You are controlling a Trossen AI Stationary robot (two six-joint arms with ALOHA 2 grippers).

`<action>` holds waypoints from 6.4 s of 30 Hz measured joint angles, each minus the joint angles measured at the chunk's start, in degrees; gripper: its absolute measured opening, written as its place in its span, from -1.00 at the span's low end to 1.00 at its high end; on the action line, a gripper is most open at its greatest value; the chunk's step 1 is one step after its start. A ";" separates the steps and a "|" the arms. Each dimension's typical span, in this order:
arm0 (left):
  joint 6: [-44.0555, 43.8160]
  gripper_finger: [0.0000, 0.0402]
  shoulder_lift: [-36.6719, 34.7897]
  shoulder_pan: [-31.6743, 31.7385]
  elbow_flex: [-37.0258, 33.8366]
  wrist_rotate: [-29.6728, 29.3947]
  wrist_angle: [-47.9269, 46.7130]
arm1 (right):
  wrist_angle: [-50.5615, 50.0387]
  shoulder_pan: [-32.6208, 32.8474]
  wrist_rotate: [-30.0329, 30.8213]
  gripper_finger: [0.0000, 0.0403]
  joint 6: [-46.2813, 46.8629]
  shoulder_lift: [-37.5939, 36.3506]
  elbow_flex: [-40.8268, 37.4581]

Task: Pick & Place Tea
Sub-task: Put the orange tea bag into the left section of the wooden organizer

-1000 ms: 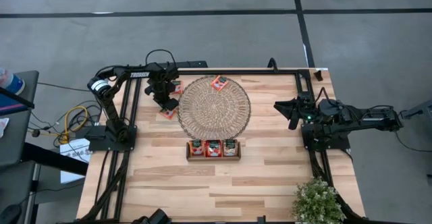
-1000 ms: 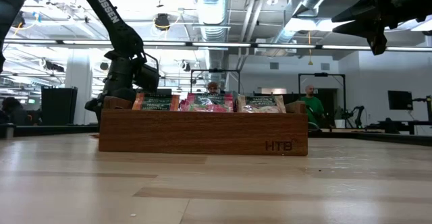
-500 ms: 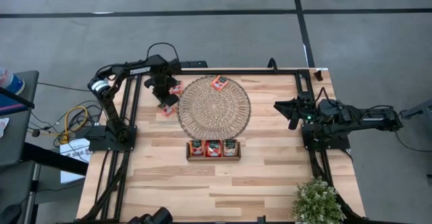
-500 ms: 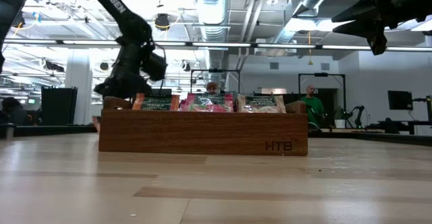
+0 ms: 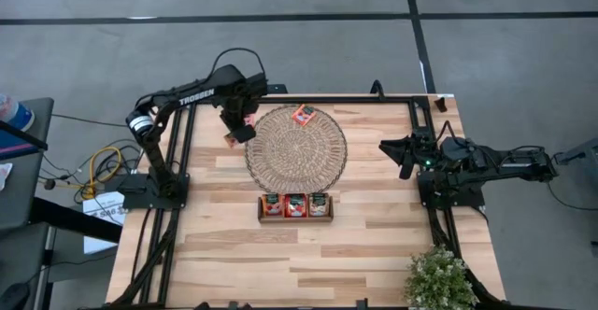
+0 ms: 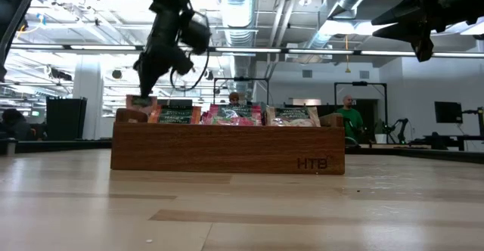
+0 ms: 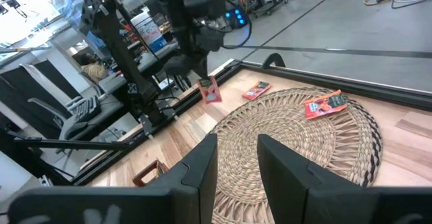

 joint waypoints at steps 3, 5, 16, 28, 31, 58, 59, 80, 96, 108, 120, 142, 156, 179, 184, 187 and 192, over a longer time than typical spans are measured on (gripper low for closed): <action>-0.82 -1.00 -0.02 -2.36 3.47 -1.27 -2.55 | 0.00 -0.03 0.00 -0.52 -0.01 0.00 0.00; -1.27 -1.00 -0.02 -4.09 5.84 -1.68 -4.44 | 0.00 -0.04 0.00 -0.52 0.00 -0.01 0.00; -6.48 -1.00 -0.11 -15.62 15.78 0.54 -5.22 | 0.00 -0.04 -0.02 -0.52 -0.02 0.00 0.00; -14.65 -1.00 -0.11 -28.97 16.10 3.16 -5.21 | -0.01 -0.04 -0.04 -0.52 -0.02 -0.01 0.00; -16.51 -1.00 -0.11 -31.42 16.10 4.98 -5.23 | 0.00 -0.04 -0.04 -0.52 -0.02 0.00 0.00; -24.66 -1.00 3.65 -40.96 16.77 10.00 0.90 | -0.56 -0.04 -0.13 -0.52 -0.02 -0.01 0.00; -24.42 -1.00 4.30 -40.95 17.35 10.02 0.91 | -0.74 -0.04 -0.11 -0.52 -0.02 -0.01 0.00; -16.54 -1.00 12.59 -41.34 24.91 7.64 -5.27 | -1.81 -0.04 -0.11 -0.52 -0.04 0.01 0.00; -12.00 -1.00 12.83 -41.67 23.48 7.07 -4.17 | -1.81 -0.04 -0.09 -0.52 -0.02 -0.01 0.00; -11.56 -1.00 12.85 -41.67 18.10 7.05 0.82 | -1.77 -0.04 -0.10 -0.52 -0.02 -0.01 0.00; -10.45 -1.00 12.85 -41.67 14.25 7.07 2.58 | -1.77 -0.04 -0.09 -0.52 -0.02 0.01 0.00; -9.82 -1.00 12.84 -41.67 14.25 7.11 8.59 | -1.73 -0.04 -0.20 -0.52 0.00 -0.01 0.00; -11.85 -1.00 12.84 -41.67 14.25 8.33 8.25 | -1.75 -0.04 -0.26 -0.52 0.00 0.01 0.00; -10.22 -0.59 12.83 -41.26 14.33 7.80 1.77 | -1.73 -0.04 -0.35 -0.52 0.00 0.01 0.00; -10.25 -0.58 12.81 -39.55 14.55 -2.37 -4.51 | -1.73 -0.04 -0.33 -0.52 0.00 0.00 0.00; -10.70 -0.58 12.79 -37.71 14.55 -10.60 -5.37 | -1.74 -0.04 -0.33 -0.52 0.00 0.00 0.00; -10.51 -0.58 11.34 -33.12 14.59 -17.26 -5.31 | -1.75 -0.04 -0.32 -0.52 0.00 0.00 0.00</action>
